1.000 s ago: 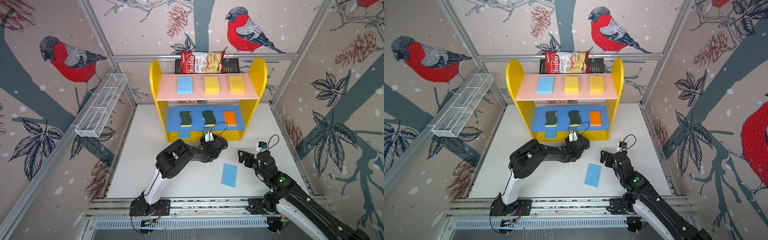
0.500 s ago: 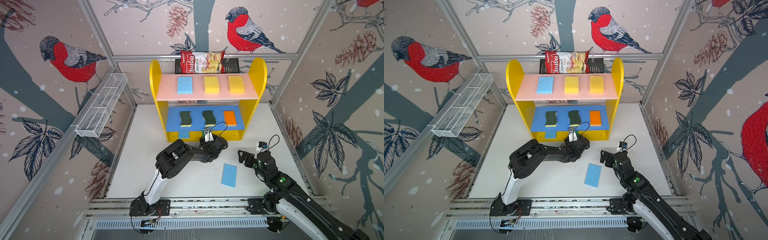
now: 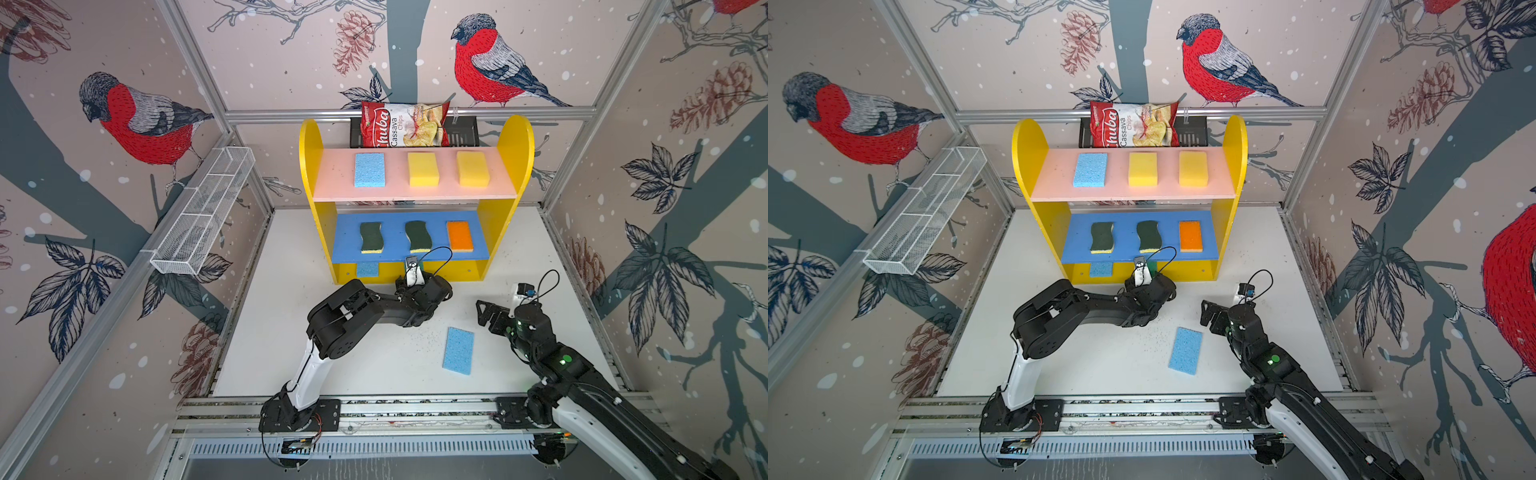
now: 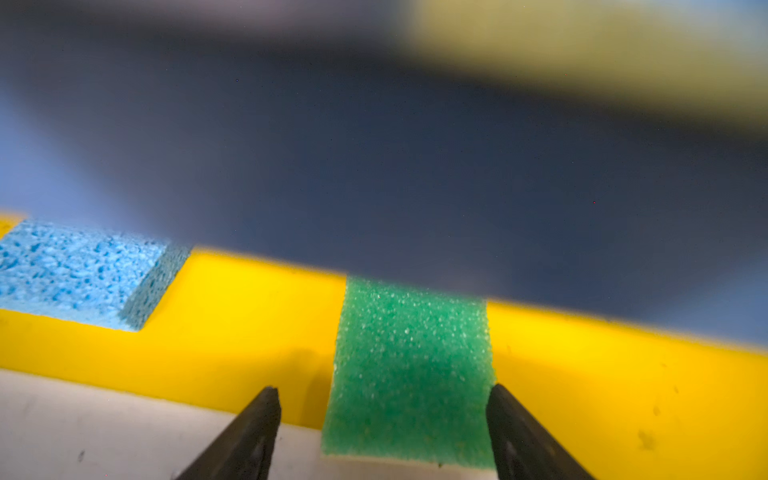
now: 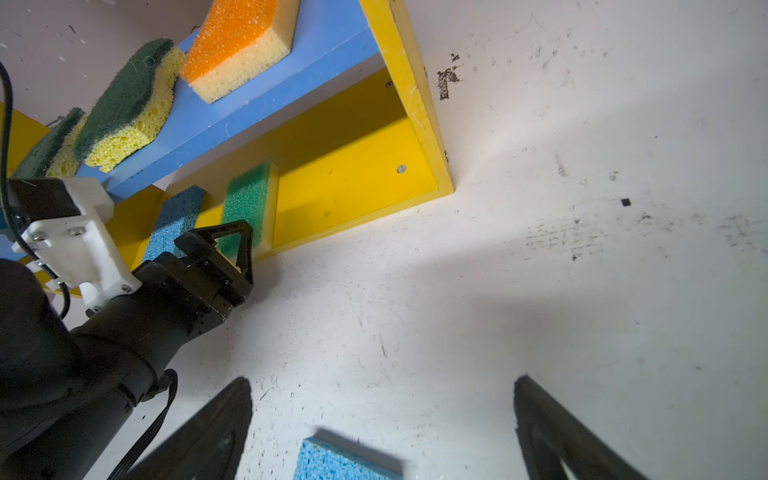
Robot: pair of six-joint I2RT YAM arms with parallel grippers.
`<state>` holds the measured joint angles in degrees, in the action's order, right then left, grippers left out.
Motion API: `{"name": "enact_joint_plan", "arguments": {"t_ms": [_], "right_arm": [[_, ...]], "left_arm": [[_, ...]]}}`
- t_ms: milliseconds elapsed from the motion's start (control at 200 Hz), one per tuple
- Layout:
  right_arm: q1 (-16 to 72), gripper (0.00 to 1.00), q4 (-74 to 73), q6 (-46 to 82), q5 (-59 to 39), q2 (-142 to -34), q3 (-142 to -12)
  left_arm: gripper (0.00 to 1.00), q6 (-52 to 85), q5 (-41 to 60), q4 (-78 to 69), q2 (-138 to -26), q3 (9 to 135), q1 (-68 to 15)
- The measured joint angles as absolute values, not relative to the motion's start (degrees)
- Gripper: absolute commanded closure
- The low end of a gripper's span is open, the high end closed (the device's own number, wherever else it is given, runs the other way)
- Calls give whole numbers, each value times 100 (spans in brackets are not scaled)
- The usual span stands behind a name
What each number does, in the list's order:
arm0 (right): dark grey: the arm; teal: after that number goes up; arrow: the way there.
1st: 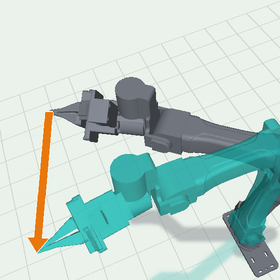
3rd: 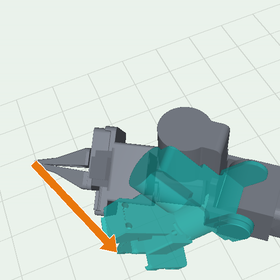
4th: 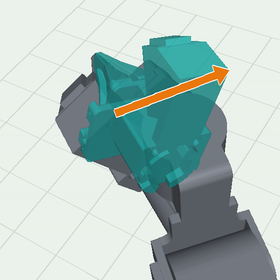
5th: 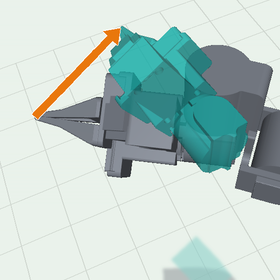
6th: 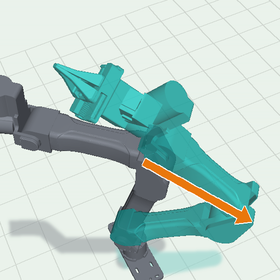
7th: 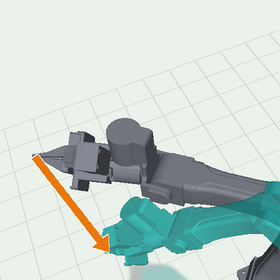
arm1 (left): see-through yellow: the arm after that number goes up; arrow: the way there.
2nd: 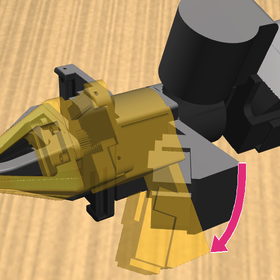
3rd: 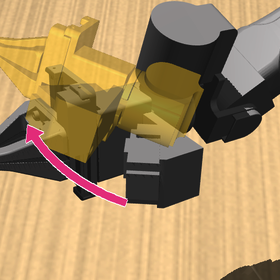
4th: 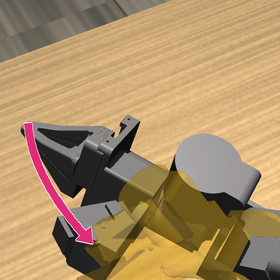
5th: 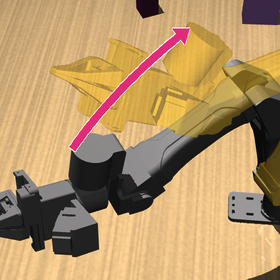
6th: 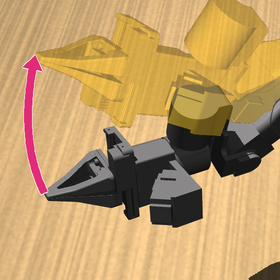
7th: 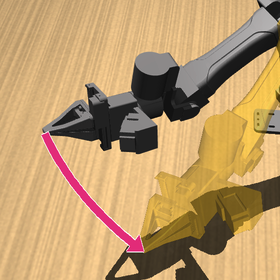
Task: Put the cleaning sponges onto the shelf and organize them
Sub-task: 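Push the held green sponge under the blue shelf beside the standing blue sponge, then open the left gripper, releasing the green sponge upright under the shelf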
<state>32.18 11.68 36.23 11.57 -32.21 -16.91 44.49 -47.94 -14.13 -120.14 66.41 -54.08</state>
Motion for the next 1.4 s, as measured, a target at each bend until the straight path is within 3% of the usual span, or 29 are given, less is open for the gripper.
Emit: {"name": "enact_joint_plan", "arguments": {"t_ms": [550, 946, 1401], "right_arm": [[3221, 2, 1347, 3664, 1160, -3118, -1761], [3221, 2, 1444, 3750, 1162, -3041, -1822], [3218, 2, 1466, 3750, 1160, -3144, -1911]], "left_arm": [[19, 4147, -3916, -1933, -11098, 5439, -5371], [21, 3787, -3607, -2211, -11139, 5588, -5354], [25, 3752, -3494, -2318, -10173, 4960, -5354]]}}
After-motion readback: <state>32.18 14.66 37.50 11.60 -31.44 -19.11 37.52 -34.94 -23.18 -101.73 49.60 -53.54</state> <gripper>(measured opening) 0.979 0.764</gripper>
